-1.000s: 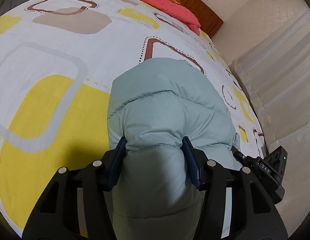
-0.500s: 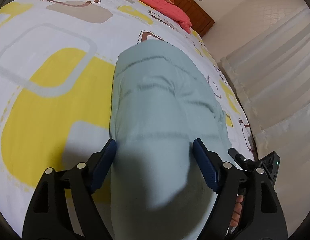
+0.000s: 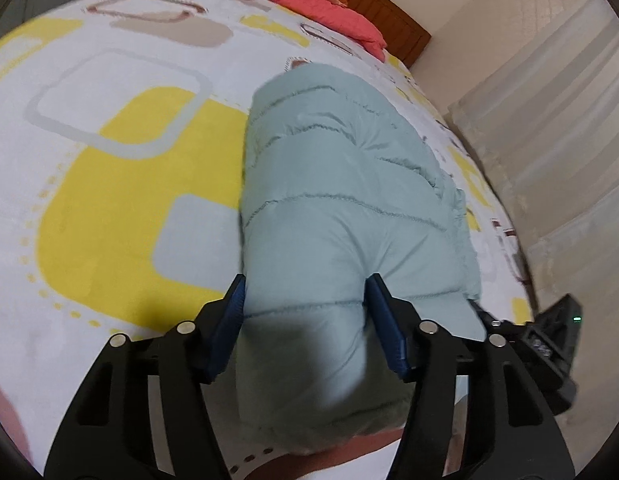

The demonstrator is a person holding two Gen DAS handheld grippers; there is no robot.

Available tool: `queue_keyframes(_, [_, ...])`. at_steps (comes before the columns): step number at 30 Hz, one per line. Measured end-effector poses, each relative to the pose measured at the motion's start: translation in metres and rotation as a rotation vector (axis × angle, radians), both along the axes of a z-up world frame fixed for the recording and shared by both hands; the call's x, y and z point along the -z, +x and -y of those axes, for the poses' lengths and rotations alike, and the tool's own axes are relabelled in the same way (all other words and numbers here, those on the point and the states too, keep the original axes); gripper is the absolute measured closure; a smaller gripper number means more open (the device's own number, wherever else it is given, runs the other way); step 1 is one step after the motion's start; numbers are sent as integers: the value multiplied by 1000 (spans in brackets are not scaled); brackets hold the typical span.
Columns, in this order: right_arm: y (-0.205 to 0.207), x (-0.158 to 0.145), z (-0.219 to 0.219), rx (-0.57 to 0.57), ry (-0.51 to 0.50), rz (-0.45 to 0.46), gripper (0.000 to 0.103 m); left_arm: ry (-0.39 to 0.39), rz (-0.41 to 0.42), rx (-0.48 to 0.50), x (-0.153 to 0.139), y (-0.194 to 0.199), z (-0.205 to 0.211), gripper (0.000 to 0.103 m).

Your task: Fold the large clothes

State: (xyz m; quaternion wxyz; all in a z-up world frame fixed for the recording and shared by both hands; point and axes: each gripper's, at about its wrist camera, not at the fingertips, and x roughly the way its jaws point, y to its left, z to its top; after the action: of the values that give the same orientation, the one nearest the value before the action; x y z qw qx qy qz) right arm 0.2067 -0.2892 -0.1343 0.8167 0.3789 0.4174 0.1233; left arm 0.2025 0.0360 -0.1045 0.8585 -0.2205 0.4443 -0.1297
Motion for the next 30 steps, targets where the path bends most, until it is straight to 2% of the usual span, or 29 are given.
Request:
queue_keyframes(3, [-13,-8,1,13,-22,9,50,29,13,-18,-6,-11,0,32])
queue_keyframes(6, [-27,-15,0,19,-47,16,50,71,24,-34,-12,-23,1,28])
queue_keyframes(11, [-53,-30,-8,21,-164,35,50,200,74,-35,-25,-48,9,24])
queue_keyframes(15, [-68,-37,-18,23,-251,40,43,297,122,-41,-34,-68,15,19])
queue_keyframes(18, [-78,-42,-28,22,-324,49,43,354,145,-55,-40,-84,18,18])
queue_keyframes(26, [-101,-63,-52,44,-518,96,40,400,204,-99,-58,-116,22,15])
queue_keyframes(29, [-108,-72,-59,53,-560,123,37,413,228,-113,-66,-126,23,15])
queue_keyframes(30, [-111,-75,-62,53,-574,134,37,419,235,-116,-69,-129,23,11])
